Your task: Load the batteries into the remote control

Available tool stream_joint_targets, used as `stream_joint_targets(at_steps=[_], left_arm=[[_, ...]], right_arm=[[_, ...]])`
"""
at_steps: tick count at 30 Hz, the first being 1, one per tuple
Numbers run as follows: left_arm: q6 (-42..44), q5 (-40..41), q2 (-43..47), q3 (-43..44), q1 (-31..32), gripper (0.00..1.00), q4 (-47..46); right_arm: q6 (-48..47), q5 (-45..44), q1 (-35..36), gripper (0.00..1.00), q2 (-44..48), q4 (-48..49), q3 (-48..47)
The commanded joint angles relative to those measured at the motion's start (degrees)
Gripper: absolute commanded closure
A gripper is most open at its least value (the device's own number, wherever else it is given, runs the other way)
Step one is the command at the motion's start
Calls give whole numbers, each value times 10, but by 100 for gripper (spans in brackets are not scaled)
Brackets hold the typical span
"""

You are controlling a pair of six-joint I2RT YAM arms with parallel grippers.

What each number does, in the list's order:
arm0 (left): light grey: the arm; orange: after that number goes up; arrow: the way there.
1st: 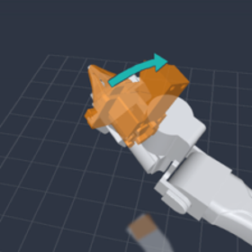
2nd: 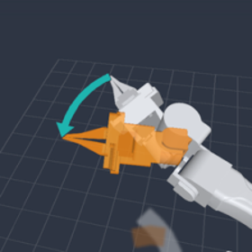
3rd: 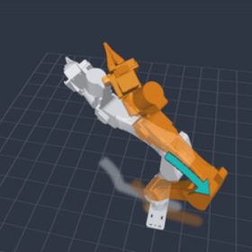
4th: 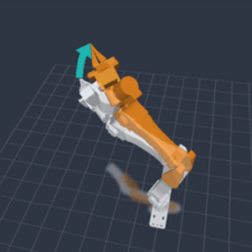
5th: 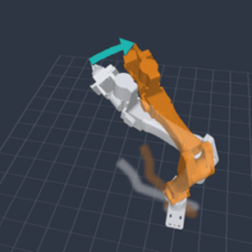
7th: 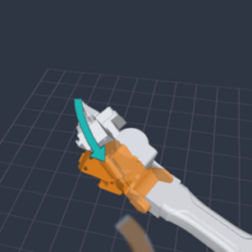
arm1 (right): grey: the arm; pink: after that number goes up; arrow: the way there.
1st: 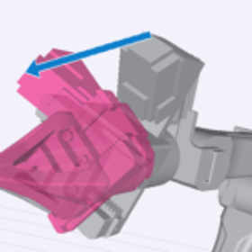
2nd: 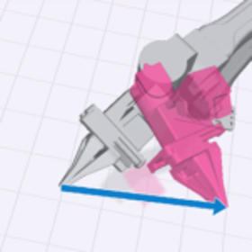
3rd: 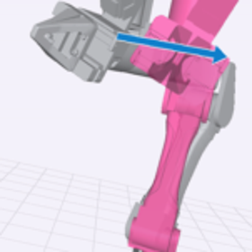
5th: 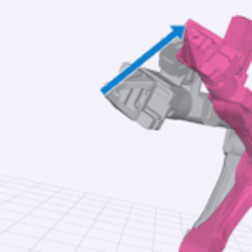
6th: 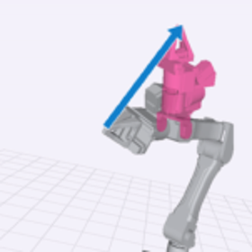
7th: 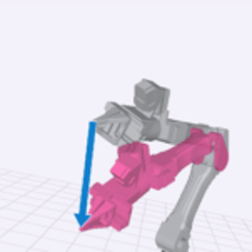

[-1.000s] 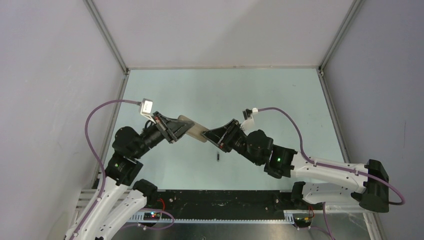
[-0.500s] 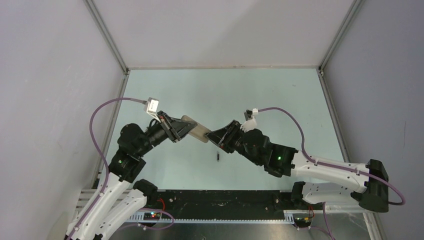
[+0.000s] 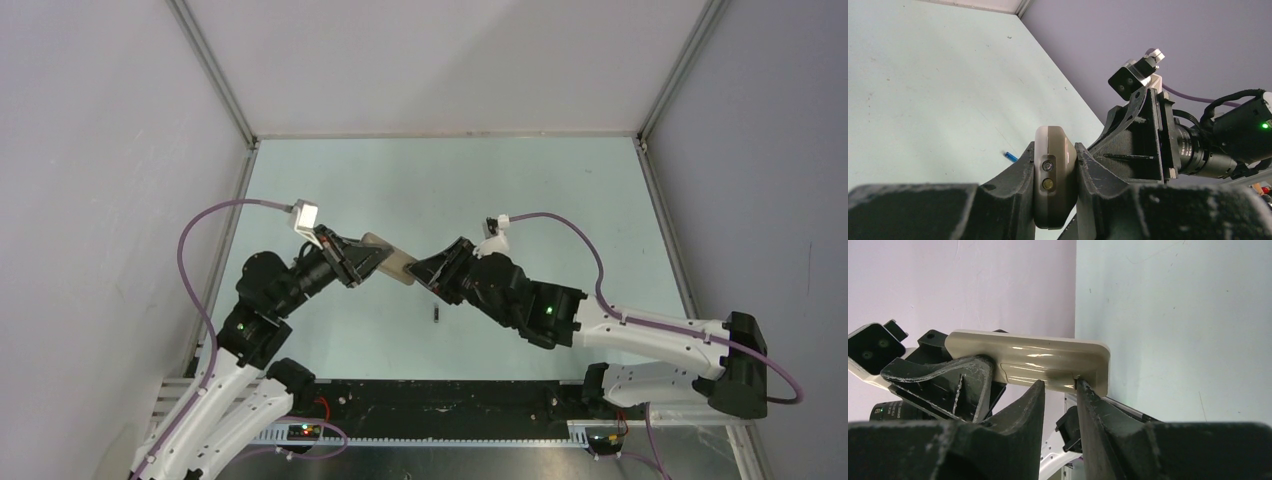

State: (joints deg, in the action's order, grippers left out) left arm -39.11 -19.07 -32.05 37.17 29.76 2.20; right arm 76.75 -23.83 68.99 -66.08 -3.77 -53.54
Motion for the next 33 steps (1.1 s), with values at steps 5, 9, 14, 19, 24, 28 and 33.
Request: stream_joint_targets(at_steps=[5, 9, 14, 19, 24, 28, 33], left_arm=[[-6, -30, 11, 3, 23, 100, -73], [5, -26, 5, 4, 27, 100, -74], [12, -22, -4, 5, 37, 100, -74], [8, -20, -9, 10, 49, 100, -74], [-9, -18, -3, 16, 51, 100, -75], [-22, -27, -4, 23, 51, 100, -75], [-31, -32, -3, 27, 51, 100, -74]], right_arm=[[19, -51, 7, 65, -20, -85, -32], [15, -58, 8, 65, -22, -91, -33], [9, -59, 7, 58, -28, -86, -34], [6, -54, 5, 55, -40, -68, -34], [10, -51, 3, 47, -48, -64, -34], [7, -45, 4, 41, -51, -57, -33], [-10, -34, 5, 32, -43, -13, -13]])
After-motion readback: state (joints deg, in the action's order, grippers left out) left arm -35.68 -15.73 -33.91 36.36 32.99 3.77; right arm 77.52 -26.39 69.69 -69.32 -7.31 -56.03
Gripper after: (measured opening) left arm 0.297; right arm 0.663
